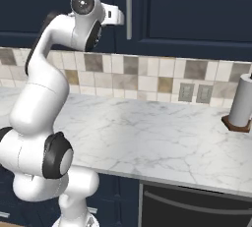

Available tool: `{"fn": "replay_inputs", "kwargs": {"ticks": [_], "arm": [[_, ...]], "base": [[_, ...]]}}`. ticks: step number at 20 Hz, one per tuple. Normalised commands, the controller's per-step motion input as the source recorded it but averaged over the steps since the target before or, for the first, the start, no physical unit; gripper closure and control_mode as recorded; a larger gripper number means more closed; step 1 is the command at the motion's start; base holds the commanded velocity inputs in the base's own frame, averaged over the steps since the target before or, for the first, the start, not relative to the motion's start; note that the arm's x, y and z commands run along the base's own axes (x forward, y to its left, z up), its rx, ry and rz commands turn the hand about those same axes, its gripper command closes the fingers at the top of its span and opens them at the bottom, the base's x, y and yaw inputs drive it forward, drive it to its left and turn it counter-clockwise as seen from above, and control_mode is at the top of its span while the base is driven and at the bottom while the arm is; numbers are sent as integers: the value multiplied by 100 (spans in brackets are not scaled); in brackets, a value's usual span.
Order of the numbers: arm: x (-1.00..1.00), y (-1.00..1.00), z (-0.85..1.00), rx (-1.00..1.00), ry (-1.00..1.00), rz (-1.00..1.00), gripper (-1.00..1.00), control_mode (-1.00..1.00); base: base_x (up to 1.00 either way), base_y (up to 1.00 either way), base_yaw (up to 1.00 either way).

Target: Move the syrup bottle and condiment bottle from the cabinet to the dining counter.

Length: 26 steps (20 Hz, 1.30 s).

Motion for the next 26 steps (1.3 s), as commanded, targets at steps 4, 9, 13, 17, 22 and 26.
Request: {"fn": "replay_inputs", "kwargs": {"ticks": [4,9,13,17,22,26], "arm": [[71,0,-2,0,1,0,-100,-100],[11,0,-2,0,0,0,100,-100],[0,0,0,0,0,0,100,-100],[-29,16,1,0,-3,0,100,-100],[-94,30,27,0,-12,-1,100,-100],[-100,0,46,0,-10,-15,100,-100]], "base": [[0,0,0],[0,0,0],[0,0,0],[0,0,0],[0,0,0],[0,0,0]]}}
